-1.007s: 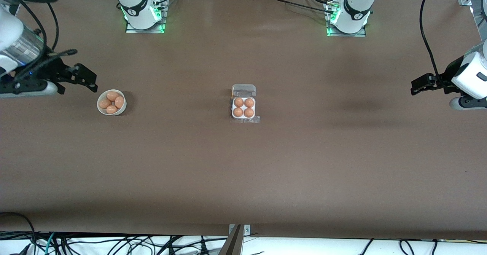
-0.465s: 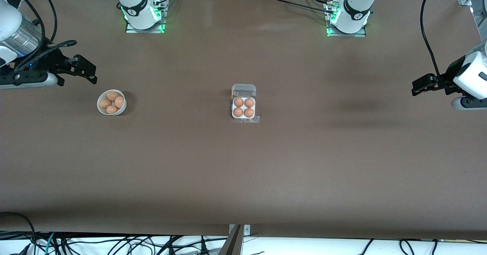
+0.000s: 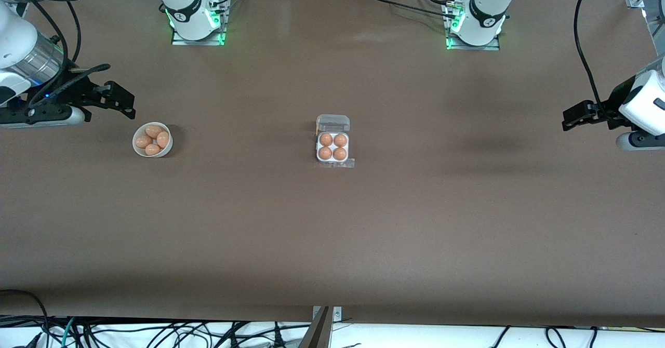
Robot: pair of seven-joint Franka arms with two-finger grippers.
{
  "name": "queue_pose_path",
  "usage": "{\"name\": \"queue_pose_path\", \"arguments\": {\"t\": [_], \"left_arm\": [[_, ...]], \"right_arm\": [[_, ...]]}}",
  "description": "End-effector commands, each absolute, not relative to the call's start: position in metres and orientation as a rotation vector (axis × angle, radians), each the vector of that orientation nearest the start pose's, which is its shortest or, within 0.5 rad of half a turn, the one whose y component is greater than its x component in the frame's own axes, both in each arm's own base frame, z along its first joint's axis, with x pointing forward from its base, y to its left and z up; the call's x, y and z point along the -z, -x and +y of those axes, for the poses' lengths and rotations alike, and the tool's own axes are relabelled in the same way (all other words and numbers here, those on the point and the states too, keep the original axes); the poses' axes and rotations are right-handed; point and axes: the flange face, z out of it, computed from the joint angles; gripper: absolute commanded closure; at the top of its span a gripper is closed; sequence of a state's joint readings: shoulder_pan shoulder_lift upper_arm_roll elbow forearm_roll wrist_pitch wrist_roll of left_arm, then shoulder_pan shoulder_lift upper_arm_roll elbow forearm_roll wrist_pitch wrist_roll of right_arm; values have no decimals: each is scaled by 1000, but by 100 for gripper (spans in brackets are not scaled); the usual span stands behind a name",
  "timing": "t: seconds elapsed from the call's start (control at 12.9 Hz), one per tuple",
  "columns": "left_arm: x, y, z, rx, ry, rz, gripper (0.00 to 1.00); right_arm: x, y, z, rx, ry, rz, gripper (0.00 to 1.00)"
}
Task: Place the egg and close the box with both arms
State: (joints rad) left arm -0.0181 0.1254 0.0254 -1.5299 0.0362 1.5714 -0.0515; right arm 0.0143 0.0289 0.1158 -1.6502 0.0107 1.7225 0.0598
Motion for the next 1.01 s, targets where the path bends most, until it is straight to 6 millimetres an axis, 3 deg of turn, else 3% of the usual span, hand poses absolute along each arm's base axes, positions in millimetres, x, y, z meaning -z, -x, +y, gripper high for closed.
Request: {"name": "queue_pose_path", "arguments": {"t": [0.0, 0.93], "left_arm": [[-579, -593, 13, -126, 3063, -63, 0], [-582, -591, 22, -123, 3024, -92, 0]], "right_arm": [[-591, -566, 77, 92, 3135, -107, 0], [-589, -567, 72, 84, 3136, -92, 0]]}}
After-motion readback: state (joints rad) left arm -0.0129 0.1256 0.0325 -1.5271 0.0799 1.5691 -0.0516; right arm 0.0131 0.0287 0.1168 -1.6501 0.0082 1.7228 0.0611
